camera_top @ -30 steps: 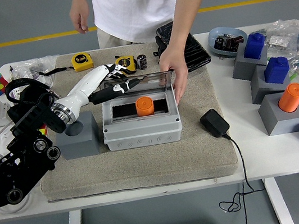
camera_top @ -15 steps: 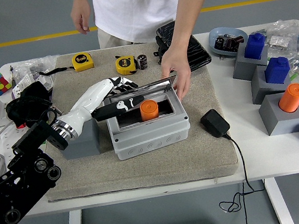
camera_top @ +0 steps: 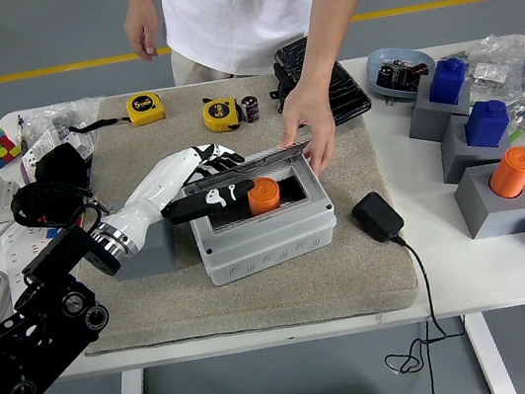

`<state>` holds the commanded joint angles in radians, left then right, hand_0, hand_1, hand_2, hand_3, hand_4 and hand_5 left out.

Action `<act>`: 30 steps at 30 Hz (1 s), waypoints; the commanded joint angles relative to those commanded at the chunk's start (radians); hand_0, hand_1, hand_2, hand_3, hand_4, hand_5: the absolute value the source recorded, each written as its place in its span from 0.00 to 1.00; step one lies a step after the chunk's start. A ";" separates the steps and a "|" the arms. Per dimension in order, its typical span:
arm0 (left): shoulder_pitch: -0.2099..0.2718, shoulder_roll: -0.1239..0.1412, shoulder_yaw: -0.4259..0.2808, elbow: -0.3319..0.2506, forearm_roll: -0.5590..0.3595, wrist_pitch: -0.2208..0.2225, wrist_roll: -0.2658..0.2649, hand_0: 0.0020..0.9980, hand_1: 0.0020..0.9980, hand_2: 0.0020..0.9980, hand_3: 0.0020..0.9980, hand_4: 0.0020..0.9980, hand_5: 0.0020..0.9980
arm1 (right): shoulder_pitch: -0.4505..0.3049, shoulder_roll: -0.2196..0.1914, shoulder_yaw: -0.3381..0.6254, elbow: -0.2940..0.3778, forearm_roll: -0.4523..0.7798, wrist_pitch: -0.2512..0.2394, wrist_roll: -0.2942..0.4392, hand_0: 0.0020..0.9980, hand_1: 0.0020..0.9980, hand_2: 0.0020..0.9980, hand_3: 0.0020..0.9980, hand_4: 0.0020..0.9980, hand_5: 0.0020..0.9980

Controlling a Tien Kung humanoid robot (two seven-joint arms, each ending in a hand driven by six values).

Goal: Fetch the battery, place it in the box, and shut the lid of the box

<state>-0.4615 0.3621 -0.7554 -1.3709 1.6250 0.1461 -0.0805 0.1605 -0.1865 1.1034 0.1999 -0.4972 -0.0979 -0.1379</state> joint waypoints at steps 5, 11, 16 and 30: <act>0.007 -0.001 0.006 -0.001 0.004 0.002 -0.002 0.44 0.67 0.66 0.70 1.00 1.00 | 0.000 0.002 0.005 0.000 -0.003 0.000 0.001 0.66 0.67 0.66 0.56 0.97 0.45; 0.011 0.000 0.007 -0.011 0.004 0.003 -0.003 0.44 0.67 0.66 0.69 1.00 1.00 | -0.002 0.001 0.009 -0.001 -0.005 -0.002 0.002 0.66 0.67 0.66 0.56 0.97 0.45; 0.012 -0.002 0.009 -0.016 0.005 0.000 0.001 0.44 0.67 0.66 0.69 1.00 1.00 | -0.004 0.002 0.011 0.000 -0.006 -0.003 0.003 0.66 0.67 0.66 0.56 0.97 0.45; 0.030 -0.002 0.020 -0.023 -0.001 -0.003 -0.003 0.43 0.67 0.66 0.70 1.00 1.00 | -0.005 0.003 0.014 0.000 -0.007 -0.005 0.005 0.66 0.67 0.66 0.56 0.97 0.45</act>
<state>-0.4315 0.3599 -0.7359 -1.3934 1.6242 0.1427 -0.0836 0.1550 -0.1837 1.1170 0.1994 -0.5039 -0.1028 -0.1325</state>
